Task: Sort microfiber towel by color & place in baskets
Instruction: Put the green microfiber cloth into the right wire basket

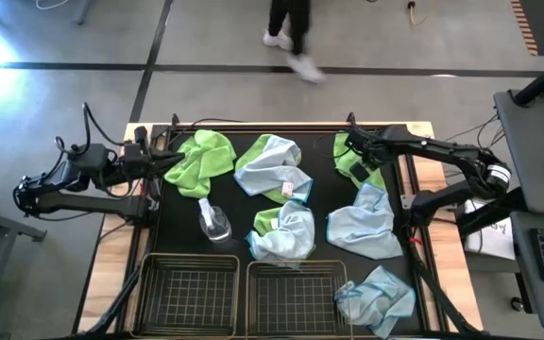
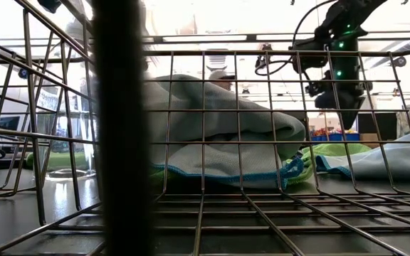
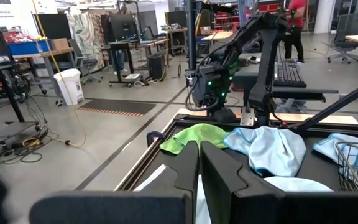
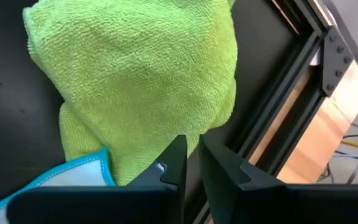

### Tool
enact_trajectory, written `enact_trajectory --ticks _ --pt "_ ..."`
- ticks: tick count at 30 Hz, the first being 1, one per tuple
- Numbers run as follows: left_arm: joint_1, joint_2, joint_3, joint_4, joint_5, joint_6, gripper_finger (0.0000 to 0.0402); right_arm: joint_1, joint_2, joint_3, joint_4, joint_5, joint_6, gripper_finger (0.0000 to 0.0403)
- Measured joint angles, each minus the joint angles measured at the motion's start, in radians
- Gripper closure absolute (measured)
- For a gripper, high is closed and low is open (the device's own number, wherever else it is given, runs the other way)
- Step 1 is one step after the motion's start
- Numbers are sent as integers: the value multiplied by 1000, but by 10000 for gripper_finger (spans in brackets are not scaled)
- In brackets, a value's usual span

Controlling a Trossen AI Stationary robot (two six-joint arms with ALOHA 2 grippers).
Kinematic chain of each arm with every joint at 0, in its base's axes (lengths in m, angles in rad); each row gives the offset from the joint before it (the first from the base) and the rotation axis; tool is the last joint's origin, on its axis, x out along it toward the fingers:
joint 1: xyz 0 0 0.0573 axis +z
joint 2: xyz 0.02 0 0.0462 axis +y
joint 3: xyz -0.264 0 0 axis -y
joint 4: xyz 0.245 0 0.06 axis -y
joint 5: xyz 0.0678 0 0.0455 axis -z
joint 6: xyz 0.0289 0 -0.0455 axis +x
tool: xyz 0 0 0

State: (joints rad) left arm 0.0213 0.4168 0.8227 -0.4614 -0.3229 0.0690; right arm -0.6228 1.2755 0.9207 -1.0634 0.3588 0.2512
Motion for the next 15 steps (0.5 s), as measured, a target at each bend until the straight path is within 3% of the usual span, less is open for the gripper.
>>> enact_trajectory --ticks 15 --pt "0 0 0 -6 0 0 400 0 92 0 74 8 -95 244"
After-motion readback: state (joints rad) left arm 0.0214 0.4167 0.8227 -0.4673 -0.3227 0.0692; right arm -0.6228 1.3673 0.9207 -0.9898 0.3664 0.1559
